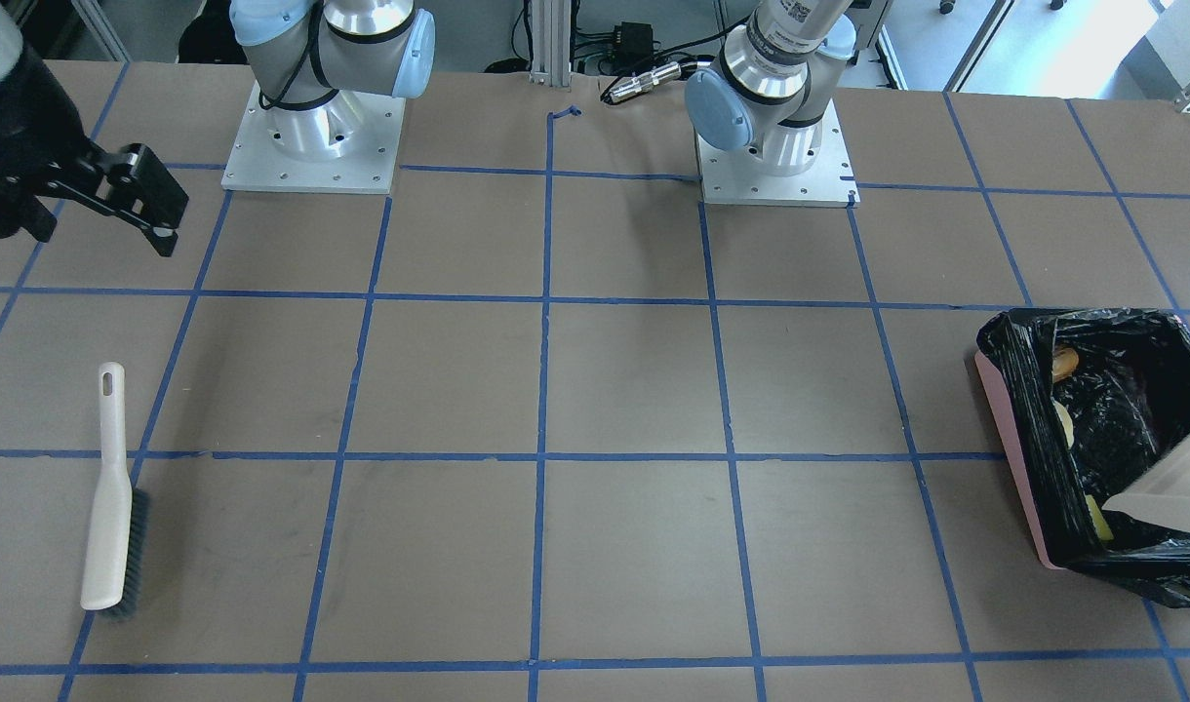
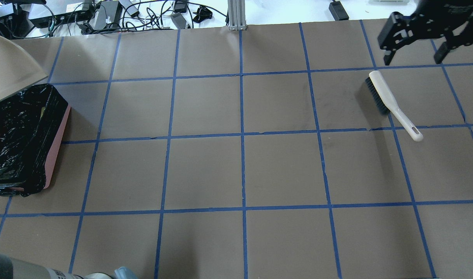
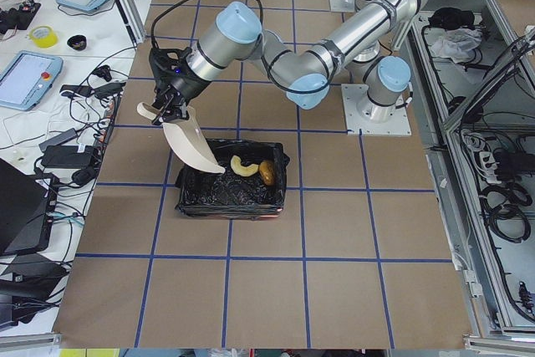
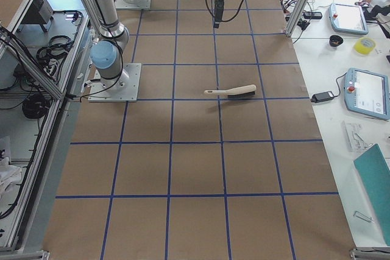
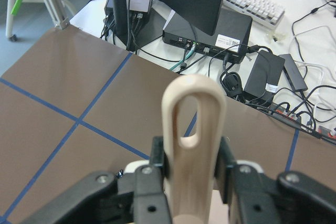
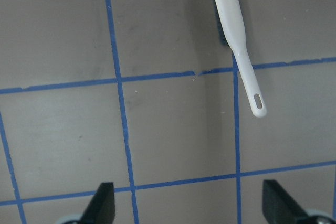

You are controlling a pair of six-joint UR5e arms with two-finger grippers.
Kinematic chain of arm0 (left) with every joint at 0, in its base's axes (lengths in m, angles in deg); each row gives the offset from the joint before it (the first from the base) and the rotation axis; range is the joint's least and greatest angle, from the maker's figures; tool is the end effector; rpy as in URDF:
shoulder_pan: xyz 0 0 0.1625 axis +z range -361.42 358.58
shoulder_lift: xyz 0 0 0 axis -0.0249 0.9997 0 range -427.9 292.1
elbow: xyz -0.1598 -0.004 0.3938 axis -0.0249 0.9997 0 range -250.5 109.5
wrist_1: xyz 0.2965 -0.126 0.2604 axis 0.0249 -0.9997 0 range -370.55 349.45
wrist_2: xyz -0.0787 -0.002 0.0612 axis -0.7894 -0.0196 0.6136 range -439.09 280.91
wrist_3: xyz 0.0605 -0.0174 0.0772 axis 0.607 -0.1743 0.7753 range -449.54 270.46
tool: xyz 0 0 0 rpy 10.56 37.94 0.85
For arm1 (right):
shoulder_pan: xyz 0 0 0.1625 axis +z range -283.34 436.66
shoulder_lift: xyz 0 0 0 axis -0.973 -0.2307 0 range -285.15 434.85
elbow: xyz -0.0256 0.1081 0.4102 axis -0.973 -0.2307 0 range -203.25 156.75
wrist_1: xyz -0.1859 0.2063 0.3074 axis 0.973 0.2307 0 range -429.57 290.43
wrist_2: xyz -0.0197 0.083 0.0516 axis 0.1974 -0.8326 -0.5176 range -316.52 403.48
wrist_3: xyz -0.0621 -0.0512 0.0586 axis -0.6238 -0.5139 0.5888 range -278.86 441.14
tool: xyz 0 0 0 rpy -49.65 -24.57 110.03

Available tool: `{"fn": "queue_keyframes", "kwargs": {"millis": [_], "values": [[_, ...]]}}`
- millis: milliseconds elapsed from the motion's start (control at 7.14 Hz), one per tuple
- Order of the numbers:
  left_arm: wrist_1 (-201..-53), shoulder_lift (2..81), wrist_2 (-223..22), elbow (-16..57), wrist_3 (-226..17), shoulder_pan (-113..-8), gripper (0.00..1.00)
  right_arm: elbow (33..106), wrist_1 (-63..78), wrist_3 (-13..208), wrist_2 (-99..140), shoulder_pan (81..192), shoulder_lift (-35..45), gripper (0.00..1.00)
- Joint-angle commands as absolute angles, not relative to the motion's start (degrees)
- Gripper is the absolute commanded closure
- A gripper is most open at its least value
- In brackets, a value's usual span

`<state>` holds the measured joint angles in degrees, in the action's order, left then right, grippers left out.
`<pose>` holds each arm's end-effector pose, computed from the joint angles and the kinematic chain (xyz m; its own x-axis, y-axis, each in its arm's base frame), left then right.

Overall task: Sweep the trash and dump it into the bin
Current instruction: 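Lower the empty dustpan back onto the table with the left gripper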

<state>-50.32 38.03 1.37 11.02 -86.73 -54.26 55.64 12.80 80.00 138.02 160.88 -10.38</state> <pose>0.2704 -0.6050 0.5159 -0.8746 -0.4767 0.0884 -0.4011 0.6090 -0.6843 0.0721 -0.5326 0.5279 -0.9938 0.0788 0.0786 0.0809 0.9964 0.0240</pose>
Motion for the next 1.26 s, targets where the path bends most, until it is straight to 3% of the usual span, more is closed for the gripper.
{"fn": "queue_keyframes", "kwargs": {"millis": [0, 420, 1120], "values": [[-51.2, 38.9, 12.8, 11.3, -101.1, -62.0, 1.0, 57.9, 15.9, 85.7, 138.4, 169.5, -9.3, 0.0], [-66.0, 38.8, 14.0, 11.1, -128.1, -67.8, 1.0, 61.6, 20.2, 85.5, 141.2, 173.8, -10.9, 0.01], [-71.7, 44.8, 12.9, 13.0, -159.5, -76.8, 1.0, 61.6, 17.2, 85.5, 126.6, 171.4, -14.4, 0.0]]}}
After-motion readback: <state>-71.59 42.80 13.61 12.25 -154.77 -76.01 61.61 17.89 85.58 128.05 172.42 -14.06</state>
